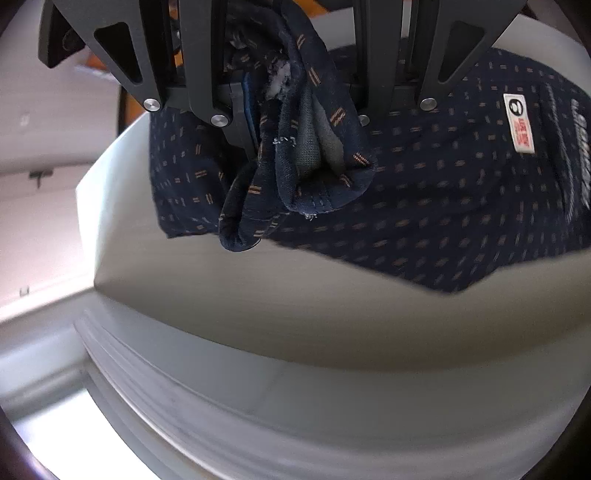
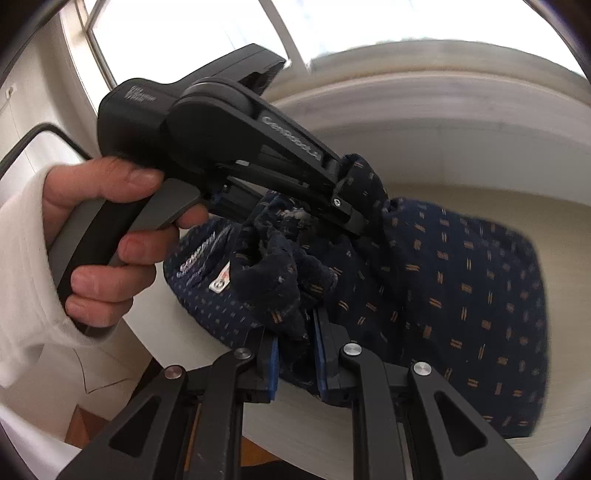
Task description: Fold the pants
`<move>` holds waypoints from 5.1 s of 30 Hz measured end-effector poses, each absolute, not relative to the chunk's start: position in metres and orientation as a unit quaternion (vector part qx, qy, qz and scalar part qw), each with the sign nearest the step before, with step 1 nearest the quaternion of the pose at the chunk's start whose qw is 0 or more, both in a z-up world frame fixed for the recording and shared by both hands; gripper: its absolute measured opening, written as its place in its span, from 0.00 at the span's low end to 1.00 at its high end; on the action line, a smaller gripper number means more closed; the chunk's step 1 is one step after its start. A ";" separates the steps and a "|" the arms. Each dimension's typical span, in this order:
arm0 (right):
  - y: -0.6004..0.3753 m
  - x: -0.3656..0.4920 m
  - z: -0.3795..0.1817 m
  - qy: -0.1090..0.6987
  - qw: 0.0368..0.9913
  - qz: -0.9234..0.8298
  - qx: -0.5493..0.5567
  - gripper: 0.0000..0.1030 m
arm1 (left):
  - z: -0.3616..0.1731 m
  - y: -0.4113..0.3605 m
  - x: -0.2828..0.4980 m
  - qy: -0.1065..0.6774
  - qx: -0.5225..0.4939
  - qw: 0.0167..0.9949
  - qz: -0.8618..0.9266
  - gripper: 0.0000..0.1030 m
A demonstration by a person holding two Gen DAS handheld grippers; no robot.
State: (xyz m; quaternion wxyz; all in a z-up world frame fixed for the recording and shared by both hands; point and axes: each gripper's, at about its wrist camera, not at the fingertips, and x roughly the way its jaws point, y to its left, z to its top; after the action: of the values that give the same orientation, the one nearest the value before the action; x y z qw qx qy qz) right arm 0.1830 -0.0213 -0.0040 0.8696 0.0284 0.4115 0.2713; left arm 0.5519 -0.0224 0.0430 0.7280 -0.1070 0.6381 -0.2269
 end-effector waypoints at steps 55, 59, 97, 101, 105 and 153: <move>-0.032 0.175 0.006 0.551 0.820 0.138 -0.071 0.41 | -0.011 0.044 0.570 0.597 -0.065 0.759 -0.251 0.30; -0.021 0.187 0.024 0.536 0.831 0.136 -0.056 0.42 | -0.011 0.040 0.567 0.597 -0.059 0.763 -0.241 0.31; -0.016 0.245 0.026 0.447 0.877 0.169 -0.038 0.36 | -0.016 0.045 0.489 0.576 -0.101 0.785 -0.202 0.48; 0.000 0.271 -0.017 0.488 0.856 0.166 -0.050 0.37 | -0.020 0.057 0.484 0.576 -0.114 0.785 -0.198 0.51; -0.019 0.273 -0.029 0.482 0.857 0.183 -0.017 0.36 | -0.016 0.082 0.475 0.570 -0.116 0.793 -0.183 0.61; -0.032 0.292 -0.038 0.496 0.850 0.174 -0.033 0.31 | -0.052 0.064 0.390 0.570 -0.081 0.805 -0.140 0.86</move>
State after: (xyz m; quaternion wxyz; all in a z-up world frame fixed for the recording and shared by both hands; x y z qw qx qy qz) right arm 0.2925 -0.0318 -0.0384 0.8502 -0.0329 0.4958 0.1738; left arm 0.3898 0.0639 -0.0521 0.8053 -0.0811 0.5703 -0.1401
